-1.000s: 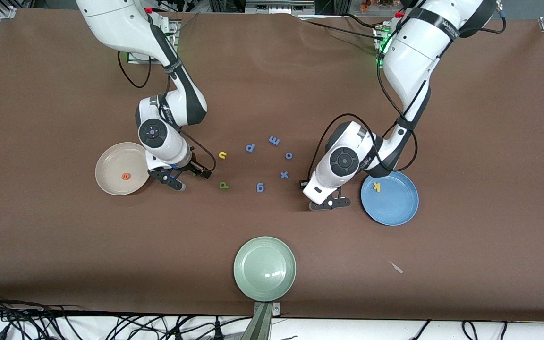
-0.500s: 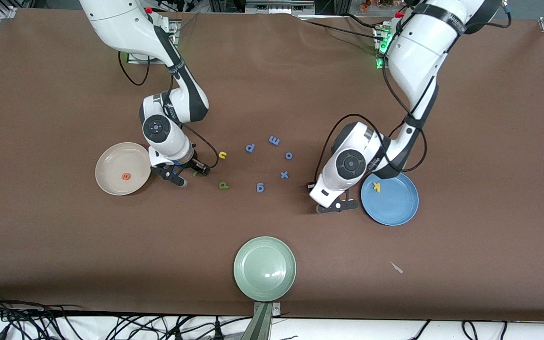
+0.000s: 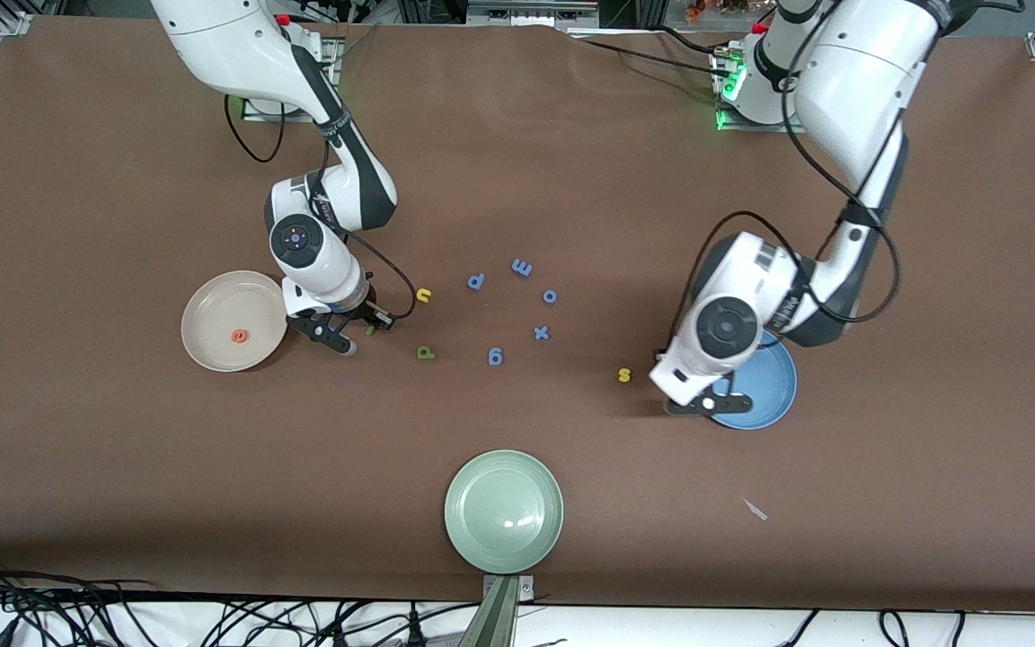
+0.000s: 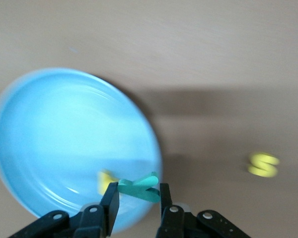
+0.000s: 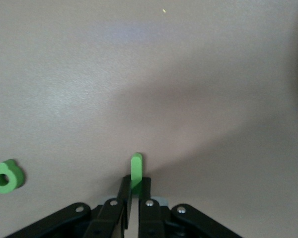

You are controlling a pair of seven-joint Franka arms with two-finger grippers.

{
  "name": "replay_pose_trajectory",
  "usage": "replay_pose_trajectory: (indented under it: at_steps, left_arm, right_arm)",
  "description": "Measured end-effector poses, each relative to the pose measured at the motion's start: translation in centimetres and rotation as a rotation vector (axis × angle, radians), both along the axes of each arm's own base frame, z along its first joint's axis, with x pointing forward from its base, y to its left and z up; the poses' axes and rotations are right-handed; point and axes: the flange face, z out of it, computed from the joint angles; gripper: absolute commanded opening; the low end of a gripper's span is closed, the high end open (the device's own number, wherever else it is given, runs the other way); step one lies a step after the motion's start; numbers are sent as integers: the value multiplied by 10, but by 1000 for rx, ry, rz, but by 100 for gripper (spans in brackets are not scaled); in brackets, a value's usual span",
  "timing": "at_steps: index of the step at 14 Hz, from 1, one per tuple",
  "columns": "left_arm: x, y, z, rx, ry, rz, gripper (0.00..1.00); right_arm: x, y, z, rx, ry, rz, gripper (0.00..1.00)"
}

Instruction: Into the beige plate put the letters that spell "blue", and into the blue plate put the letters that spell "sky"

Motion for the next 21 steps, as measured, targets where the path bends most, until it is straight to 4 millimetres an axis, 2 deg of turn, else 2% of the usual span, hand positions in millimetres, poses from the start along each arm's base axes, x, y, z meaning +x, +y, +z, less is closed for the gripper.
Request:
replay_pose_trajectory:
  at_steps: [1, 2, 3, 5, 8, 10, 12, 13, 14, 16, 17, 19, 20, 21]
  left_arm:
    - [6, 16, -1, -7, -5, -12, 32]
    - [10, 25, -4, -20, -19, -24, 74]
    - [11, 25, -8, -26, -23, -31, 100]
    - [9, 18, -11, -32, -25, -44, 100]
    - [8, 1, -4, -51, -41, -63, 100]
    - [4, -21, 6, -77, -54, -70, 100]
    - [-4, -47, 14, -105, -60, -85, 100]
    - [-8, -60, 15, -119, -61, -103, 99]
    - [-12, -72, 14, -132, -66, -124, 98]
    - [-22, -90, 2, -147, -67, -169, 97]
    - [-24, -96, -11, -159, -70, -185, 96]
    - [-26, -105, -37, -189, -90, -196, 93]
    - [-26, -106, -48, -199, -94, -198, 86]
    - [-26, -106, -56, -207, -98, -200, 73]
  right_arm:
    - [3, 2, 4, -1, 10, 10, 0]
    - [9, 1, 12, -6, 29, 34, 0]
    - [15, -6, 22, -13, 46, 67, 0]
    - [25, -35, 47, -25, 79, 163, 0]
    - [38, -96, 75, -33, 84, 314, 0]
    - [38, -137, 78, -41, 90, 397, 0]
    - [36, -169, 75, -48, 115, 455, 0]
    - [35, -181, 74, -49, 125, 477, 38]
    - [34, -192, 73, -51, 132, 494, 99]
    - [35, -202, 70, -52, 139, 503, 100]
    - [35, -199, 71, -51, 138, 509, 100]
    - [38, -181, 79, -43, 154, 507, 100]
    - [39, -166, 85, -40, 167, 489, 100]
    - [41, -147, 93, -42, 170, 465, 100]
